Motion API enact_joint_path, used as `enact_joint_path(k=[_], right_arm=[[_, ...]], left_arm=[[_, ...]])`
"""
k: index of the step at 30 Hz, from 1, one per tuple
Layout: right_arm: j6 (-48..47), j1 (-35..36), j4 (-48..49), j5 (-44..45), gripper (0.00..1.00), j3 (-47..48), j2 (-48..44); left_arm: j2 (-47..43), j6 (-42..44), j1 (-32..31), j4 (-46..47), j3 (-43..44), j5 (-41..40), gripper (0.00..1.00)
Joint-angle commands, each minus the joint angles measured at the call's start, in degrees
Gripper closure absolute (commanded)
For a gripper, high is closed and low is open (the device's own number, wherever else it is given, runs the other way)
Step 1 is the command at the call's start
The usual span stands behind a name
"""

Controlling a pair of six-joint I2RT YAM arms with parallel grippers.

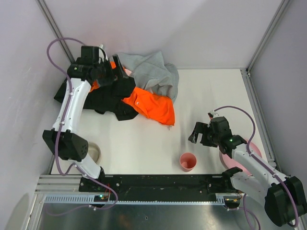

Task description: Pick out a specific cloth from the pile

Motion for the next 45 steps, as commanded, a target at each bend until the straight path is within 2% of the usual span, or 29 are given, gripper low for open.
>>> enact_joint_path(k=[1, 7, 10, 14, 18, 28, 45], right_arm=[[1.0, 0.7, 1.0, -0.8, 0.01, 1.8, 0.0], [1.8, 1.6, 2.1, -0.9, 0.01, 1.8, 1.3], [2.0, 2.2, 2.3, -0.6, 0.01, 1.8, 1.7], [2.3, 2.8, 2.5, -0.1, 0.01, 1.8, 2.1], [2.6, 3.3, 2.9, -0.1, 0.01, 1.8, 2.5], [2.5, 3.8, 2.2, 0.7, 0.01, 1.8, 1.9], [1.4, 3.8, 1.6, 1.7, 0.01, 1.8, 1.9]], left_arm=[[-6.9, -1.1, 0.3, -0.7, -11.3, 0.3, 0.00], [-12.9, -3.2, 0.0, 4.8, -33.5, 1.4, 0.01], [-15.3, -4.8, -0.2, 8.5, -41.8, 2.3, 0.00], [-17.5, -6.7, -0.9, 13.4, -49.1, 2.8, 0.00], [-18.2, -8.0, -1.6, 18.2, -52.5, 2.5, 0.00], [-11.7, -8.9, -2.5, 28.1, -50.8, 1.7, 0.00], [7.2, -7.2, -6.0, 30.6, -32.7, -2.9, 0.01]])
